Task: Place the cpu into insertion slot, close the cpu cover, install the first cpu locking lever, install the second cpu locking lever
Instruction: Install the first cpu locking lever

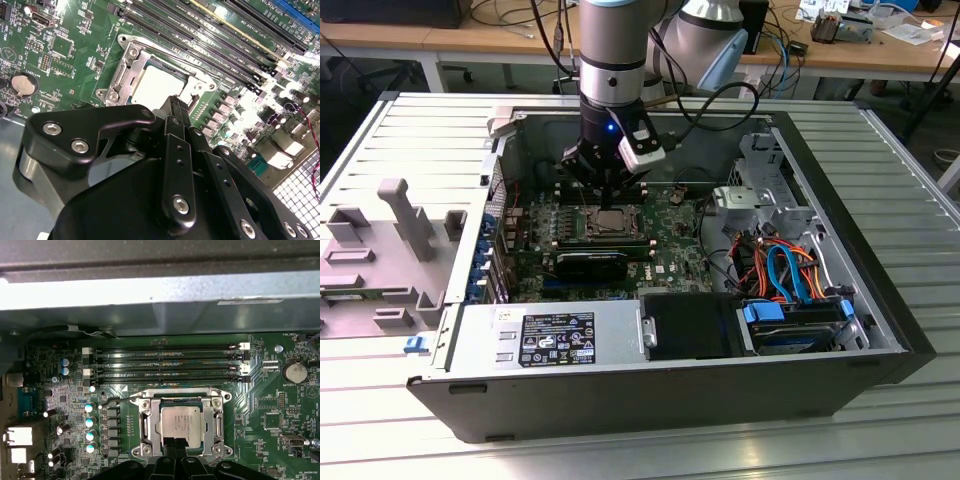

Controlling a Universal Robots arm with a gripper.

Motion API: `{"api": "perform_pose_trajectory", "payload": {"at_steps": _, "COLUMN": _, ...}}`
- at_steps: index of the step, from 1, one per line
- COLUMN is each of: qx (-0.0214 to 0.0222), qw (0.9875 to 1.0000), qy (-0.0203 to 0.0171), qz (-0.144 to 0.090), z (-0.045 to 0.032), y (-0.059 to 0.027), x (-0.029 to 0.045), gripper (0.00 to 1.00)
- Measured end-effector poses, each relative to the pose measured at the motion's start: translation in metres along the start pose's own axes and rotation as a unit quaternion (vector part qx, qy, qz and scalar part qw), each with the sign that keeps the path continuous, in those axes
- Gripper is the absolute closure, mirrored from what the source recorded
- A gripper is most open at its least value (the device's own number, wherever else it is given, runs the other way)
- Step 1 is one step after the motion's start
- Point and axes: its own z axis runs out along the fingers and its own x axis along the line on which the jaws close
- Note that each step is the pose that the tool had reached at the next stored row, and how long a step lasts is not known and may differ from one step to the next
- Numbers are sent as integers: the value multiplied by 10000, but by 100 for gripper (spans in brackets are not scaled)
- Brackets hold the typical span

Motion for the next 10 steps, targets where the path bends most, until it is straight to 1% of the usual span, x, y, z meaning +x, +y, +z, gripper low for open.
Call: {"api": "perform_pose_trajectory", "payload": {"at_steps": 10, "qx": 1, "qw": 10000, "qy": -2, "qz": -47, "z": 0, "y": 0, "x": 0, "gripper": 89}}
